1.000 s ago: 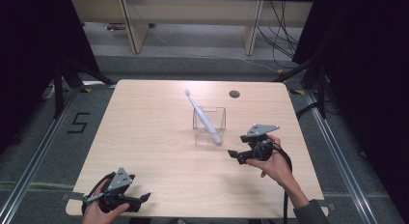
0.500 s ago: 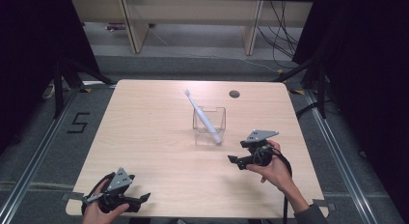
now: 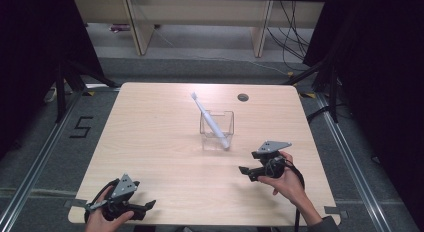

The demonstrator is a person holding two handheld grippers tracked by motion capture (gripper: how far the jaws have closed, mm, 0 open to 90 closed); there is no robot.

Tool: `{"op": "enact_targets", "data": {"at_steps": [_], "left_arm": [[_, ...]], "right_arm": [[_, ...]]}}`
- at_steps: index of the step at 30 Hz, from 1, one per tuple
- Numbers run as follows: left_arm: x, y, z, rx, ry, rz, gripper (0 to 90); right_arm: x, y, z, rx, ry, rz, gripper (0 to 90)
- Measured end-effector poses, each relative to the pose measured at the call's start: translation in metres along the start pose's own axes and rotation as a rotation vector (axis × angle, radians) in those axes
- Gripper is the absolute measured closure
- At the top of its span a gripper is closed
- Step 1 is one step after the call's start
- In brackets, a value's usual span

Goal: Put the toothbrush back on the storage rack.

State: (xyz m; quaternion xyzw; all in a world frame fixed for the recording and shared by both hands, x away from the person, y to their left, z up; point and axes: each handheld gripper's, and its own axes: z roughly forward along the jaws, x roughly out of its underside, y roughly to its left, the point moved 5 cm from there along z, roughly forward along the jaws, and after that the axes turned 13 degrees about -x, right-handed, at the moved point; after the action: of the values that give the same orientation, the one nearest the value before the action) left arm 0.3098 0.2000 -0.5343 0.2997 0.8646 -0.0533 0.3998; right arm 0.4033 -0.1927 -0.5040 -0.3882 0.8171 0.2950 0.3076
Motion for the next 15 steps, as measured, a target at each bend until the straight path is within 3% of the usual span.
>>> {"op": "enact_targets", "data": {"at_steps": [5, 12, 13, 15], "left_arm": [[0.0, 0.001, -0.001, -0.006, 0.005, 0.004, 14.8], [0.0, 0.001, -0.001, -0.007, 0.0, 0.002, 14.8], [0.0, 0.001, -0.001, -0.007, 0.001, 0.003, 14.8], [0.0, 0.0, -0.001, -0.006, 0.0, 0.0, 14.8]], "right_arm": [[0.006, -0.001, -0.004, 0.005, 0.008, -0.044, 24.2], [0.013, 0.003, -0.01, 0.01, -0.001, -0.029, 24.3], [0.016, 0.006, -0.012, 0.009, 0.004, -0.001, 24.2], [0.018, 0.005, -0.013, 0.01, -0.003, -0.02, 24.5]]}}
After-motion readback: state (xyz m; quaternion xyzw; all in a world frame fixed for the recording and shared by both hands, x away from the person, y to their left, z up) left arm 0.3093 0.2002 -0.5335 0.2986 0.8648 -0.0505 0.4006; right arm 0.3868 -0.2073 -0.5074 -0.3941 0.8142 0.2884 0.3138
